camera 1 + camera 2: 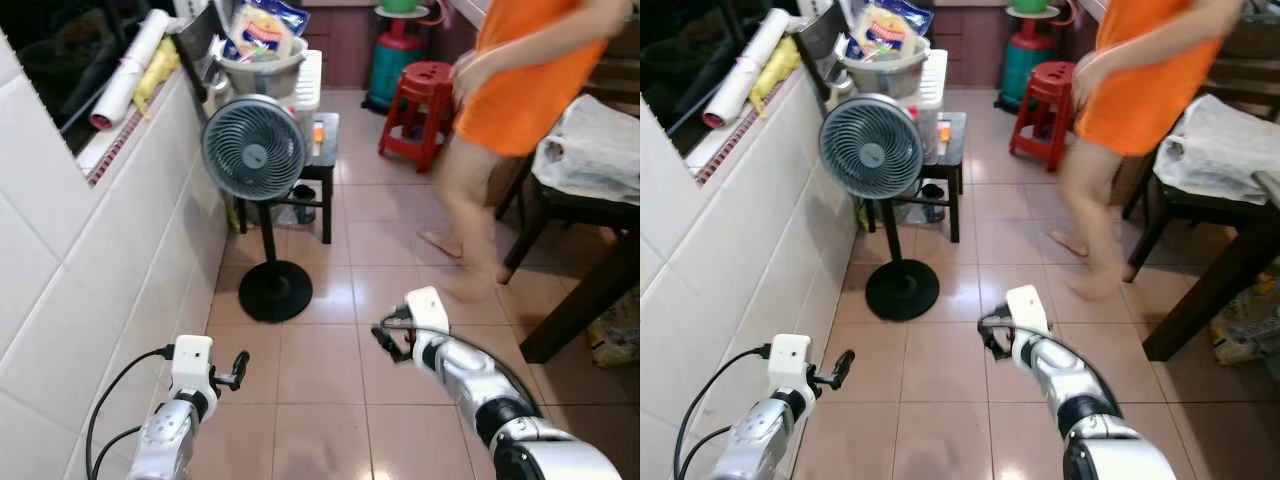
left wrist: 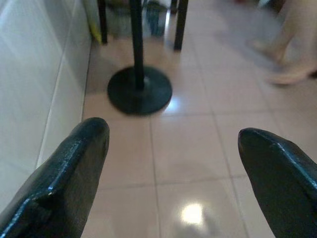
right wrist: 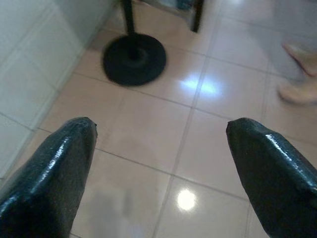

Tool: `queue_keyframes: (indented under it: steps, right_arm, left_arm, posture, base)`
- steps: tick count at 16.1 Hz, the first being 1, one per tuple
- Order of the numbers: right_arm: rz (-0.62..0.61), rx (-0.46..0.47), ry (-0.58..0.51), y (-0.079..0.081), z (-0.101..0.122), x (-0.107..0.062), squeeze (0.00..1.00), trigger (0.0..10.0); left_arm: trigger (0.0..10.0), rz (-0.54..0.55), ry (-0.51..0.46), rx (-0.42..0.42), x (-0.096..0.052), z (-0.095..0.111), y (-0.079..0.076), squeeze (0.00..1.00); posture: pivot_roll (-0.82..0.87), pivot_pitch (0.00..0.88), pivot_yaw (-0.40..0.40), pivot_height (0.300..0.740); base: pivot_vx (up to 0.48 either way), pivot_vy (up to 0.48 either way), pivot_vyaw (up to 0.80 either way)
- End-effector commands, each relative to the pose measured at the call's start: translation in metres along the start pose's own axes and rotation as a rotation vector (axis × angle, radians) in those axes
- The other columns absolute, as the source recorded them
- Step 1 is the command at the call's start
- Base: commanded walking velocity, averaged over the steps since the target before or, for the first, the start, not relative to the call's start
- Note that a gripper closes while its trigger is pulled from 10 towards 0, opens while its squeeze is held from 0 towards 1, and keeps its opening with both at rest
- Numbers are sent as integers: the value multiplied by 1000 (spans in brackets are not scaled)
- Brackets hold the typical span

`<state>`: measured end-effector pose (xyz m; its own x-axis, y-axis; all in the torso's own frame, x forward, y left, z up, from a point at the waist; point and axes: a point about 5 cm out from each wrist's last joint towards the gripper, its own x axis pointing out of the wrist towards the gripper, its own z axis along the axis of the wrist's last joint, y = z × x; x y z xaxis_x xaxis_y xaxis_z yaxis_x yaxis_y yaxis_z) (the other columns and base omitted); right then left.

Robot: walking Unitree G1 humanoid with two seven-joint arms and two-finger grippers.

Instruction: Setting the table

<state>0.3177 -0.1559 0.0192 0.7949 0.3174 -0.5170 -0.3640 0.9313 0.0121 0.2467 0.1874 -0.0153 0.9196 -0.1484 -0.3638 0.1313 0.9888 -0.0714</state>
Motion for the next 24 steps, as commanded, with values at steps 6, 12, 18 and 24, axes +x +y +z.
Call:
queue_keyframes:
  steps: [6, 12, 18, 24]
  right_arm:
    - [37, 52, -178, -22, -2, -28, 0, 10000]
    - [-133, 137, -223, -27, -22, -78, 0, 10000]
    - [-121, 89, -258, -18, -3, -94, 0, 10000]
    - [-135, -16, -265, -25, 11, -92, 0, 10000]
  left_arm:
    - [10000, 157, -107, 50, -47, 6, 3, 0]
    - [10000, 214, -187, 95, -76, 14, 2, 0]
    - [10000, 119, -251, -1, -60, 34, -19, 0]
    - [10000, 71, -346, 63, -69, 73, -31, 0]
  posture:
    - [-22, 54, 65, 740]
    - [-50, 73, 61, 740]
    - [-99, 79, 56, 740]
    - [-103, 62, 53, 740]
  base:
    - [0, 0, 0]
    - [0, 0, 0]
    - [0, 0, 0]
    - [0, 0, 0]
